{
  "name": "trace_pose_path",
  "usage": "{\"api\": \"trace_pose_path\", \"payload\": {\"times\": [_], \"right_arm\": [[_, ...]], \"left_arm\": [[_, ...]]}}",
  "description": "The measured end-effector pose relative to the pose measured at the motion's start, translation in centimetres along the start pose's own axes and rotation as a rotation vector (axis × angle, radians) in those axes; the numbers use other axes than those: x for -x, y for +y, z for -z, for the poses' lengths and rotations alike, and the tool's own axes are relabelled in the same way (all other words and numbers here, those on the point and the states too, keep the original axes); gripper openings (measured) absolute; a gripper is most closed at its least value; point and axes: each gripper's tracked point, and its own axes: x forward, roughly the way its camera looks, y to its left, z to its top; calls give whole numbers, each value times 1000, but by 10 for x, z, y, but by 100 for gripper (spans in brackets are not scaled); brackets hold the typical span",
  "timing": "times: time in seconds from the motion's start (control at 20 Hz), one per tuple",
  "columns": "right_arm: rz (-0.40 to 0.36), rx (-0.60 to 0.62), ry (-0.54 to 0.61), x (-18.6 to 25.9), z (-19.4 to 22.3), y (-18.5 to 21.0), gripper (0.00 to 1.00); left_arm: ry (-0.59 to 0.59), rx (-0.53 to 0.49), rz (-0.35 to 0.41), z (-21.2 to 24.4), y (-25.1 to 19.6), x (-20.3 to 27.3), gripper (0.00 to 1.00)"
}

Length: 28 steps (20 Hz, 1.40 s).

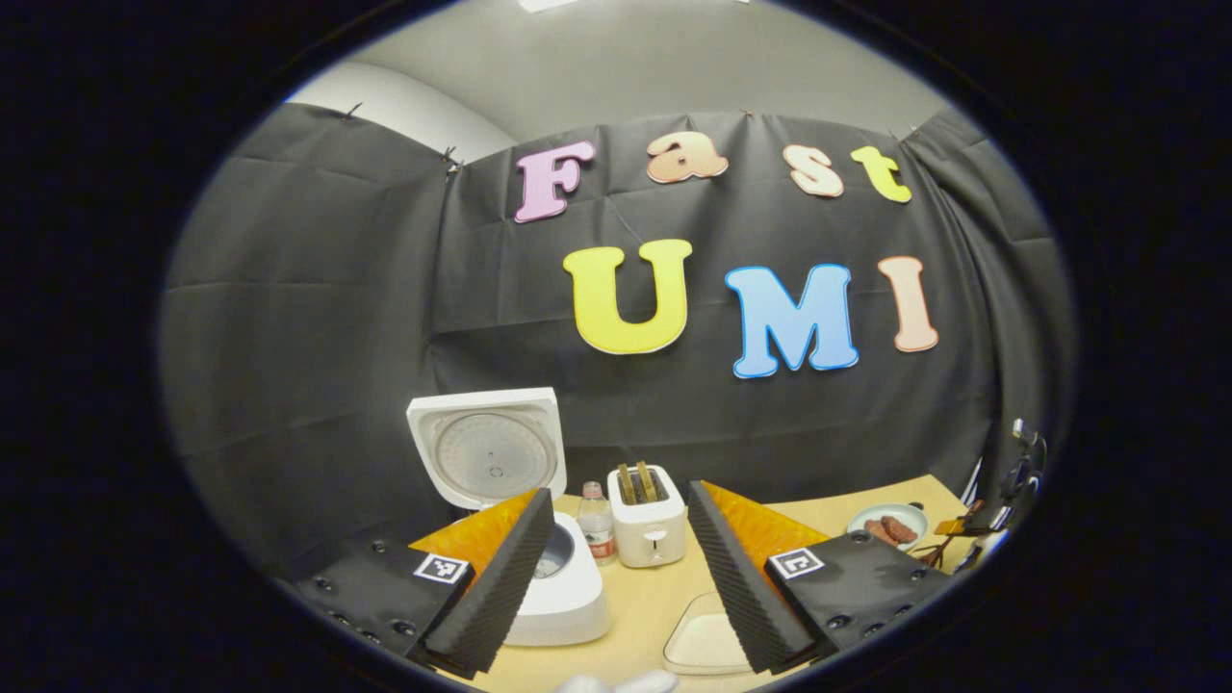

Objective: Close the left gripper, press the button to open the rice cooker; take a wooden spoon from the chopstick holder with the right hand, scoop a spoonful of rice and pour it into the rice cooker, then put the wooden spoon back into the chopstick holder.

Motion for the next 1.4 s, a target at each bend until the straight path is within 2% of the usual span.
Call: {"api": "trace_pose_path", "payload": {"times": [0.15, 0.2, 0.25, 0.3, 0.6, 0.75, 0.95, 1.15, 1.4], "right_arm": [[5, 24, -8, 6, -5, 5, 18], [5, 57, -31, 8, -9, 11, 16], [3, 88, -39, 10, -13, 15, 16], [15, 110, -47, 14, -16, 18, 15], [37, 226, -166, 59, -73, 57, 16], [28, 286, -194, 84, -101, 93, 15], [-32, 371, -242, 118, -116, 168, 15], [-132, 469, -219, 134, -69, 246, 15], [-216, 618, -136, 124, 20, 304, 15]], "left_arm": [[-7, 2, 7, -2, 3, 0, 95], [-8, -1, 8, -2, 4, 0, 99], [-9, -2, 9, 0, 7, 1, 95], [-11, -2, 12, -1, 11, 0, 96], [-28, 10, 11, 3, 45, 1, 95], [-31, 40, 23, 9, 63, 1, 98], [-35, 45, 2, 20, 94, 3, 98], [-24, 42, -1, 33, 113, 6, 98], [-17, 42, -4, 42, 124, 8, 96]]}}
